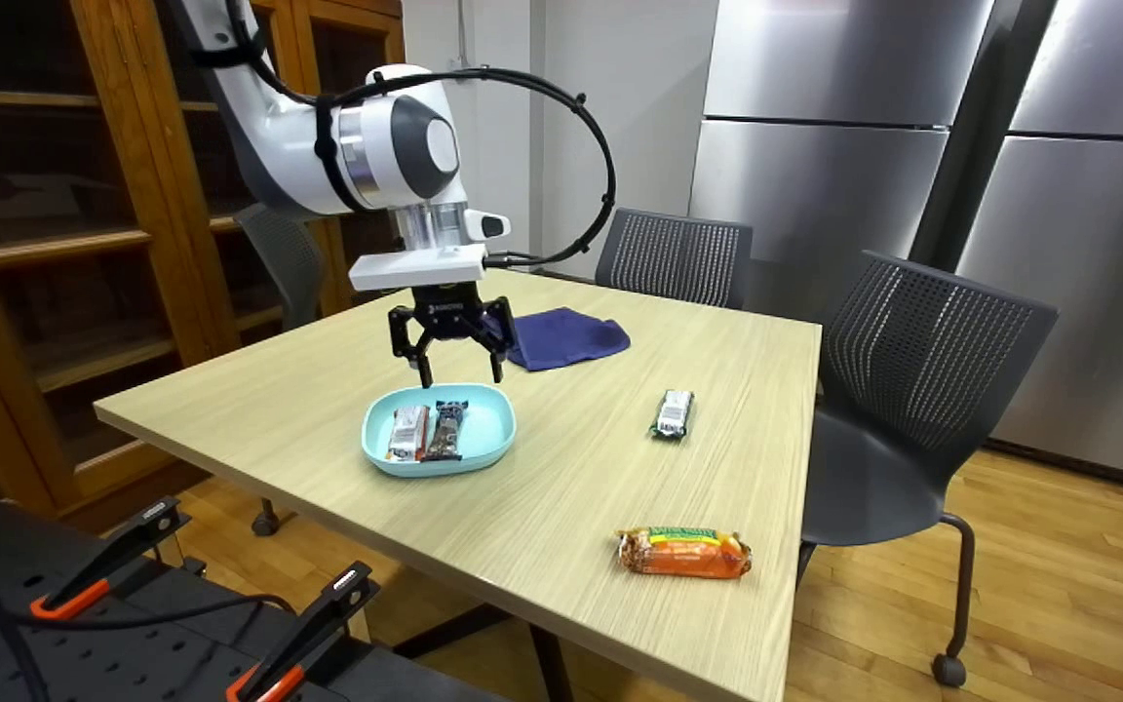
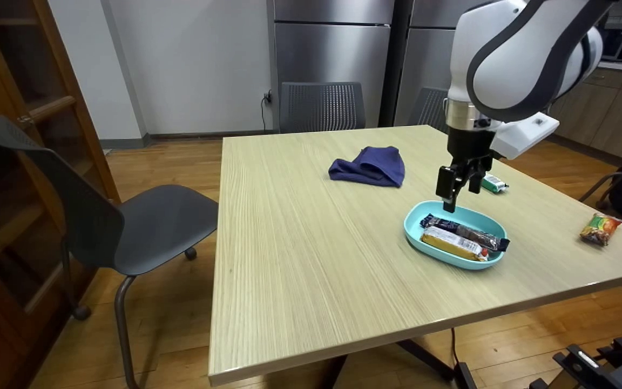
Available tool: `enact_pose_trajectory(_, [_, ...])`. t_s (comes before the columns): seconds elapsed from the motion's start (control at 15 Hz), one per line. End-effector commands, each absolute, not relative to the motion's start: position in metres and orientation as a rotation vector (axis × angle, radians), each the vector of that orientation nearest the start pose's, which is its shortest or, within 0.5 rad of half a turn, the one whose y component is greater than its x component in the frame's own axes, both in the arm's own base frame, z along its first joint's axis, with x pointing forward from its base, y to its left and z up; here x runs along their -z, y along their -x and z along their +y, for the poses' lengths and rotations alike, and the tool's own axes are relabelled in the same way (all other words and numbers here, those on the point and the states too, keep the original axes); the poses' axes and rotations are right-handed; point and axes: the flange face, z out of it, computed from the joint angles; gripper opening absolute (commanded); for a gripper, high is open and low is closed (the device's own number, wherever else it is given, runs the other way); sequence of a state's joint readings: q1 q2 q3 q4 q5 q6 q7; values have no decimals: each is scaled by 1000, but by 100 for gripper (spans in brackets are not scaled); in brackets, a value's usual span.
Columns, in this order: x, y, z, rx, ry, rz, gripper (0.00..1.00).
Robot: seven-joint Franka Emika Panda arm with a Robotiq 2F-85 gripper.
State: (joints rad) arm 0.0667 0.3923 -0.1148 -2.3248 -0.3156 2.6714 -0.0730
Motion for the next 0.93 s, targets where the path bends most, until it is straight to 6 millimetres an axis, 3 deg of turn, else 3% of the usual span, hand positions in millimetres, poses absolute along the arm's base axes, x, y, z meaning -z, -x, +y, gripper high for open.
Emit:
enact_pose_trajectory(0.0, [-196,-528,-51,-54,3275,-310,100])
enact_pose_trajectory(0.33, [-219,-549,-94,13,3249,9,100])
enact_pose_trajectory(0.4, [-206,-543,-87,29,3266,-88,100])
enact_pose_trajectory(0.53, [-211,-547,-97,32,3260,-35,100])
enact_pose_trajectory(0.87, [-212,-548,-96,30,3258,-25,100])
